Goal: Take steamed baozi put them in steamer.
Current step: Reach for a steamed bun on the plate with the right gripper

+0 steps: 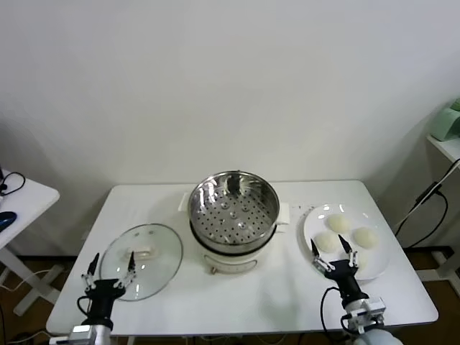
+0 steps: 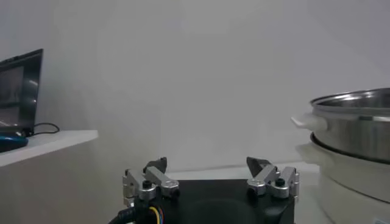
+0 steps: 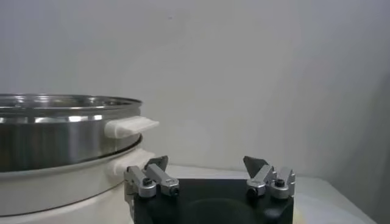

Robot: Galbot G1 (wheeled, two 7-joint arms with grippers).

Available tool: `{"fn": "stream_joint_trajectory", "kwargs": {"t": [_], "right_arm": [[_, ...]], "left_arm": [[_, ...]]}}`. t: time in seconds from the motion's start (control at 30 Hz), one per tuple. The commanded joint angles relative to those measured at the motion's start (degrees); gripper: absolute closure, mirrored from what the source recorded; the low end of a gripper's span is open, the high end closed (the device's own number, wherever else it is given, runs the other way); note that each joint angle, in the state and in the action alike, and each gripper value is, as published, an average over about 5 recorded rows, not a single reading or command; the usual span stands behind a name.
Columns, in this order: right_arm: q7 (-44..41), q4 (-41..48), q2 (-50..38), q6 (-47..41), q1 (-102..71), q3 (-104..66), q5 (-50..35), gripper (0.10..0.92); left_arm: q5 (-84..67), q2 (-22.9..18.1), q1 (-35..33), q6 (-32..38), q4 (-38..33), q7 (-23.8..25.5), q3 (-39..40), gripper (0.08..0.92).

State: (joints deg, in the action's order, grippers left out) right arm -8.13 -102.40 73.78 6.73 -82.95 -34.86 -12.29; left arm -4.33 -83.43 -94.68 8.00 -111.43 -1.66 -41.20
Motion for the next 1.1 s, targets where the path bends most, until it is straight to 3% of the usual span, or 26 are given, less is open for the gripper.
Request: {"fn": "stream_joint_trajectory", "kwargs": {"t": [0.03, 0.17, 0.33, 0.57, 0.7, 0.87, 1.1], "right_arm": [[-0.8, 0.0, -4.7, -6.1, 6.0, -1.0, 1.2, 0.203], [-4.6, 2.4, -14.1, -11.5, 11.9, -1.0, 0.6, 0.203], [-15.8, 9.1, -29.3, -14.4, 21.5, 3.2, 1.3, 0.203], [-35.9, 27.0, -44.2, -12.6, 44.0, 24.6, 7.9, 0.203], [-46.9, 37.2, -46.3, -7.4, 61.9, 41.9, 12.3, 0.203], [-57.1, 41.9, -45.8, -4.5, 81.5, 63.1, 14.3, 0.203], [-64.3, 48.3, -38.7, -0.8, 93.1, 77.1, 22.3, 0.203]], "left_arm": [[1.4, 0.5, 0.0, -0.6, 0.1, -0.6, 0.3, 0.177], [4.0, 0.9, -0.1, -1.4, 0.2, -1.8, 0.9, 0.177], [4.4, 1.9, -0.1, -1.5, 0.3, -2.4, 1.4, 0.177], [4.7, 2.2, -0.2, -2.0, 0.9, -4.6, 1.9, 0.177], [4.4, 2.2, -0.3, -1.8, 1.7, -5.4, 2.1, 0.177], [4.4, 2.2, -0.1, -2.2, 1.9, -5.4, 2.0, 0.177], [4.4, 2.0, 1.2, -3.3, 2.2, -5.6, 1.8, 0.177]]}}
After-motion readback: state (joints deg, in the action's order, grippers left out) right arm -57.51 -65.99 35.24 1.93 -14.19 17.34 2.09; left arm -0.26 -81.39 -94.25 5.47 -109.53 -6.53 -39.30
